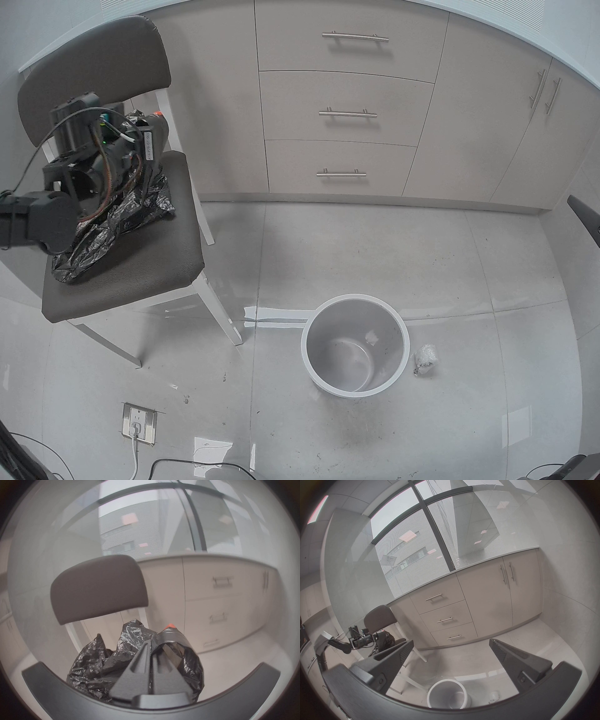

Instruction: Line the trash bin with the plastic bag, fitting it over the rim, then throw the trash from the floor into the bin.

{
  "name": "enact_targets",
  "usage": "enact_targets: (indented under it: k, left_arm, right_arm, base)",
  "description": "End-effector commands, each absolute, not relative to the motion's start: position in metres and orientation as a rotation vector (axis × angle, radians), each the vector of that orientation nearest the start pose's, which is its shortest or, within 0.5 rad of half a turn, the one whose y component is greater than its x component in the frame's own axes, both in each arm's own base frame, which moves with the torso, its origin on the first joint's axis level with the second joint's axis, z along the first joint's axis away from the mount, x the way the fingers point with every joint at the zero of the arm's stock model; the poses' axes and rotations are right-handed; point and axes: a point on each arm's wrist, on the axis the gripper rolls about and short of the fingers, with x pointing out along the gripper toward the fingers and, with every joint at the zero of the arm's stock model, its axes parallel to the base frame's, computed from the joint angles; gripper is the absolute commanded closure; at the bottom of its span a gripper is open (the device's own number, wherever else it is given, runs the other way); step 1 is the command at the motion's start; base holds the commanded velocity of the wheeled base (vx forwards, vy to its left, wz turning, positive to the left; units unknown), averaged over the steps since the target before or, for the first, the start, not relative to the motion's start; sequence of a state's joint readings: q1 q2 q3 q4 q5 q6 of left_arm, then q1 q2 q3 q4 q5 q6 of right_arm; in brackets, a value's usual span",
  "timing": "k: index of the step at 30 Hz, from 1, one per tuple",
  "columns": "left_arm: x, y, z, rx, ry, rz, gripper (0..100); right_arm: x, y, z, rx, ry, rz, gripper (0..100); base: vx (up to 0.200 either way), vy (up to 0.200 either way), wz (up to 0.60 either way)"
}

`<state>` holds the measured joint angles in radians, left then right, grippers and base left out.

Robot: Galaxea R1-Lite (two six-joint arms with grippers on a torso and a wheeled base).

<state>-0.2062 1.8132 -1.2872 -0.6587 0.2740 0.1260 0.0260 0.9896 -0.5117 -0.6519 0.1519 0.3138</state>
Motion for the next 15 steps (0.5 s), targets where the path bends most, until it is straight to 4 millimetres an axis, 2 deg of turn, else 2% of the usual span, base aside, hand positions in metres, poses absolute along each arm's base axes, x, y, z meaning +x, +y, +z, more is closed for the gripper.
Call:
enact_targets:
  k: [1, 3, 5, 7, 8, 9, 10, 11, 15]
  left_arm:
    - [0.265, -0.052, 0.321, -0.124, -0.231, 0.058, 100]
    - [0.250, -0.050, 0.327, -0.157, -0.254, 0.045, 100]
    - [0.250, -0.050, 0.327, -0.157, -0.254, 0.045, 100]
    - [0.213, -0.055, 0.346, -0.245, -0.275, -0.029, 100]
    - [0.203, -0.058, 0.351, -0.270, -0.267, -0.056, 100]
    - [0.203, -0.058, 0.351, -0.270, -0.267, -0.056, 100]
    - [0.179, -0.065, 0.360, -0.333, -0.240, -0.137, 100]
    - [0.166, -0.069, 0.365, -0.365, -0.218, -0.187, 100]
    - [0.130, -0.082, 0.378, -0.454, -0.119, -0.363, 100]
  right_arm:
    - [0.124, 0.008, 0.254, 0.290, -0.144, 0.211, 0]
    - [0.124, 0.008, 0.254, 0.290, -0.144, 0.211, 0]
    - [0.124, 0.008, 0.254, 0.290, -0.144, 0.211, 0]
    - [0.123, 0.008, 0.253, 0.289, -0.141, 0.217, 0]
    - [0.123, 0.009, 0.253, 0.291, -0.139, 0.220, 0]
    - [0.123, 0.009, 0.253, 0.291, -0.139, 0.220, 0]
    - [0.124, 0.010, 0.252, 0.292, -0.132, 0.230, 0]
    - [0.124, 0.011, 0.251, 0.293, -0.128, 0.235, 0]
    - [0.125, 0.014, 0.246, 0.295, -0.106, 0.259, 0]
  base:
    - [0.000, 0.000, 0.00]
    - [0.000, 0.000, 0.00]
    - [0.000, 0.000, 0.00]
    - [0.000, 0.000, 0.00]
    - [0.000, 0.000, 0.00]
    - [0.000, 0.000, 0.00]
    - [0.000, 0.000, 0.00]
    - [0.000, 0.000, 0.00]
    - [0.000, 0.000, 0.00]
